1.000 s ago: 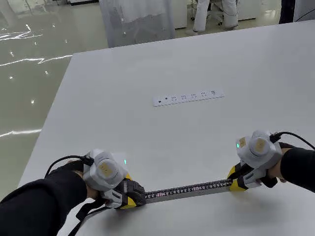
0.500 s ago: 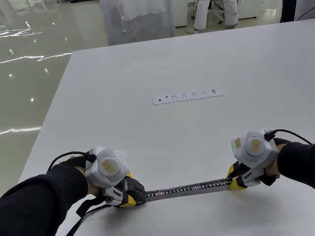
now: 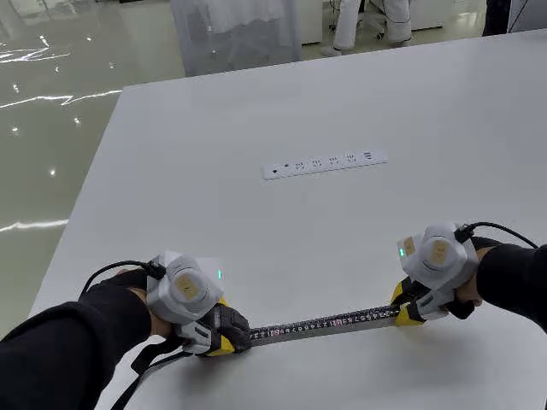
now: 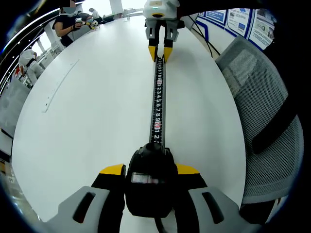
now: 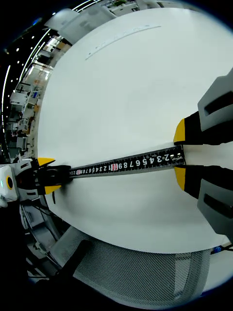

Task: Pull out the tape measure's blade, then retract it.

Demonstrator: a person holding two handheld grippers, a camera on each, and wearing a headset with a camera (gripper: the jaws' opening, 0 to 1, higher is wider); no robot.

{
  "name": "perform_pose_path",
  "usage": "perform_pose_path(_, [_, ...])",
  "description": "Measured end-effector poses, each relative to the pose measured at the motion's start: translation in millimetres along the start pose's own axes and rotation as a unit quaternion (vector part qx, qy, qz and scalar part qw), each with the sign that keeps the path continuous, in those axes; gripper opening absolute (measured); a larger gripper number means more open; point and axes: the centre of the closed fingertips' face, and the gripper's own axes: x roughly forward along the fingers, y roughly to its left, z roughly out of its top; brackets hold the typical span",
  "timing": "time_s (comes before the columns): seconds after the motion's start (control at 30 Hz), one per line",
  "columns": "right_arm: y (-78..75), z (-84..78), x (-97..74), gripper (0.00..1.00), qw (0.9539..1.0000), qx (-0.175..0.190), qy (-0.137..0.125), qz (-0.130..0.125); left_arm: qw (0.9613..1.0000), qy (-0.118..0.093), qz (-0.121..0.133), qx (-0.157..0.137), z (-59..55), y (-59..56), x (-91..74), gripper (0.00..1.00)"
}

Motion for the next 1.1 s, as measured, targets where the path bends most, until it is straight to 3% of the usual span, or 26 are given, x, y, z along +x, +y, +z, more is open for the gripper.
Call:
perform_pose_path(0.57, [0.1, 1.5, -0.7, 0.12, 1.0000, 0.009, -0.002, -0.001, 0.9994, -0.011, 0.001, -0.034, 1.5, 3.0, -10.1, 0.41])
perform_pose_path(0.8, [1.3, 2.7, -0.1, 0.18, 0.9999, 0.013, -0.006, -0.009, 0.9985, -0.016, 0.010, -0.051, 1.1, 6.1, -12.2, 0.46])
perform_pose_path(0.87, [-0.6, 3.1, -0.1, 0.22, 0.9997, 0.014, -0.010, -0.018, 0.9969, -0.013, 0.020, -0.074, -1.5, 10.2, -14.0, 0.48])
perform_pose_path(1.1, [1.4, 4.5, 0.2, 0.28, 0.9986, 0.038, -0.025, -0.025, 0.9931, -0.034, 0.026, -0.109, 2.3, 13.1, -17.5, 0.60])
